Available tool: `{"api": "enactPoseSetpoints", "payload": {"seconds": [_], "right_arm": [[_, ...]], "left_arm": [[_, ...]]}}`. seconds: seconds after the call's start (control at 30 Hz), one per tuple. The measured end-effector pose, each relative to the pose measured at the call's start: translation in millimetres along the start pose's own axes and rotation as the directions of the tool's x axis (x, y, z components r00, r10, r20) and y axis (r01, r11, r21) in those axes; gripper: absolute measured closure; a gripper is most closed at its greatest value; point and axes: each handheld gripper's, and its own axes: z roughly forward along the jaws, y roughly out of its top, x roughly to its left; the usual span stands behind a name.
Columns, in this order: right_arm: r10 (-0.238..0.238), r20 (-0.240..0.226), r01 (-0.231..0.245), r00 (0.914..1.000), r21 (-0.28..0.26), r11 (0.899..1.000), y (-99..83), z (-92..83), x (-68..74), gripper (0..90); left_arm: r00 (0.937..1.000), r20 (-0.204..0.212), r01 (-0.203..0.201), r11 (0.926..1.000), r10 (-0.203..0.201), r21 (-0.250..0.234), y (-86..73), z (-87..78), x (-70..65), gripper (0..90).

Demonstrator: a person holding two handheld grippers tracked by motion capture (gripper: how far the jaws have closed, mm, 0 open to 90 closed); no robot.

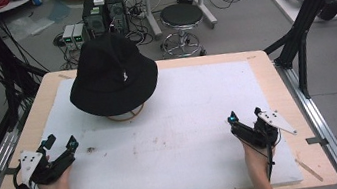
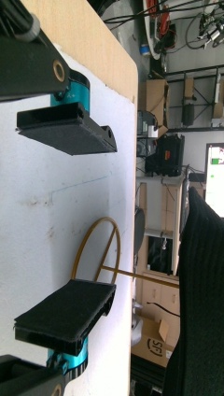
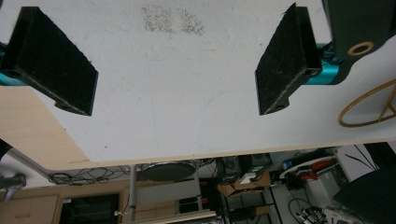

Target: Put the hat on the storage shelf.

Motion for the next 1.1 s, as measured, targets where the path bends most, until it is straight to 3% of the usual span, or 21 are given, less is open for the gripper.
{"api": "enactPoseSetpoints", "payload": {"seconds": [1.1], "right_arm": [[0.015, -0.002, -0.015, 0.9999, 0.026, 1.000, -1.9, 2.6, 0.2, 12.4]], "left_arm": [[0.9997, 0.003, 0.023, 0.9997, -0.023, 0.006, -0.8, 0.2, 1.9, 27.1]]}}
